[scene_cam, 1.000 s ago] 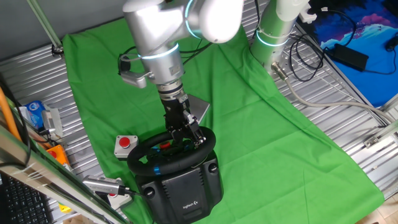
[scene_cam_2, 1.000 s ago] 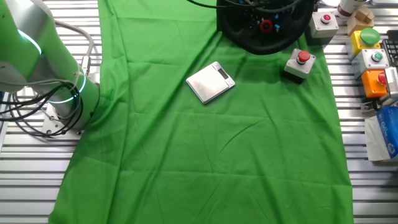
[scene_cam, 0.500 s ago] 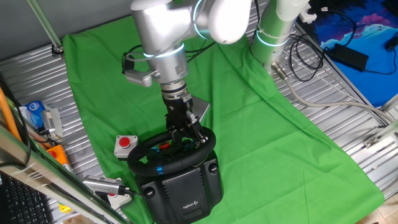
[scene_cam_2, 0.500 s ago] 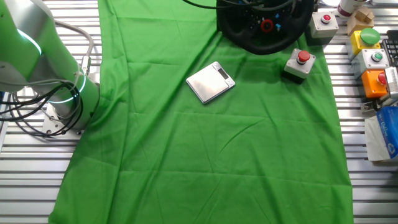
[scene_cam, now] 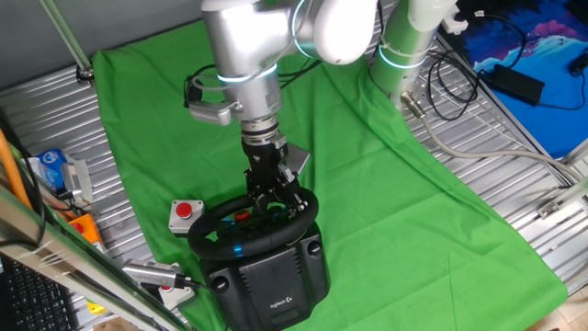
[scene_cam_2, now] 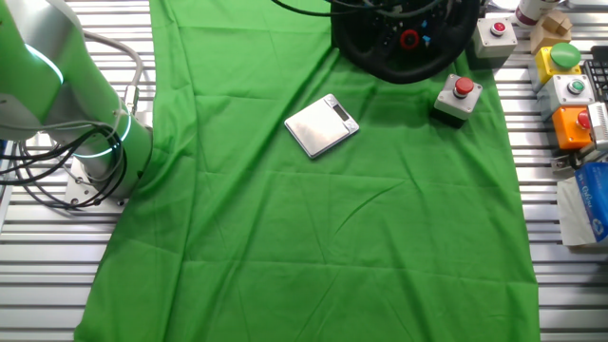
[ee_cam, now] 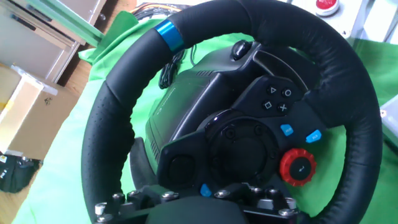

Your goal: Rotate the steering wheel 90 degrees counterclockwise

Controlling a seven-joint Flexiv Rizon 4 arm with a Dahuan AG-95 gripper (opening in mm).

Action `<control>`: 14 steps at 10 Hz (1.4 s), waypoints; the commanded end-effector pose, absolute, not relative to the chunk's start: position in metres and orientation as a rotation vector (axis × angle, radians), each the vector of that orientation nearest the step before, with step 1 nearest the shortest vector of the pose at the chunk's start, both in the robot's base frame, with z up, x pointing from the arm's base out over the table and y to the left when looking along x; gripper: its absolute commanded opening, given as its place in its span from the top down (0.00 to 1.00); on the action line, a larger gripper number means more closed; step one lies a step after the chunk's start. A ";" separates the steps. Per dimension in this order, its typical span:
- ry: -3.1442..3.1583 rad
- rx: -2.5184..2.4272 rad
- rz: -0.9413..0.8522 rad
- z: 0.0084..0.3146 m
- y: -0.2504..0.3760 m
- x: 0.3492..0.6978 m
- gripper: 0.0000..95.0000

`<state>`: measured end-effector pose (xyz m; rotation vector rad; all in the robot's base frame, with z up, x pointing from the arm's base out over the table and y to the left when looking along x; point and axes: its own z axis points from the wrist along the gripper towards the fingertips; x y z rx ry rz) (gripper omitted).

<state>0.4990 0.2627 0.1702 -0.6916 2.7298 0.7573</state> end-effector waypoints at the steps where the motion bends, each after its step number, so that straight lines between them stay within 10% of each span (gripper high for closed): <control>1: 2.757 -0.686 0.790 0.171 0.263 0.499 0.00; 11: 2.757 -0.754 0.812 0.182 0.255 0.506 0.00; 12: 2.756 -0.755 0.812 0.182 0.255 0.506 0.20; 14: 2.754 -0.773 0.797 0.180 0.253 0.507 0.20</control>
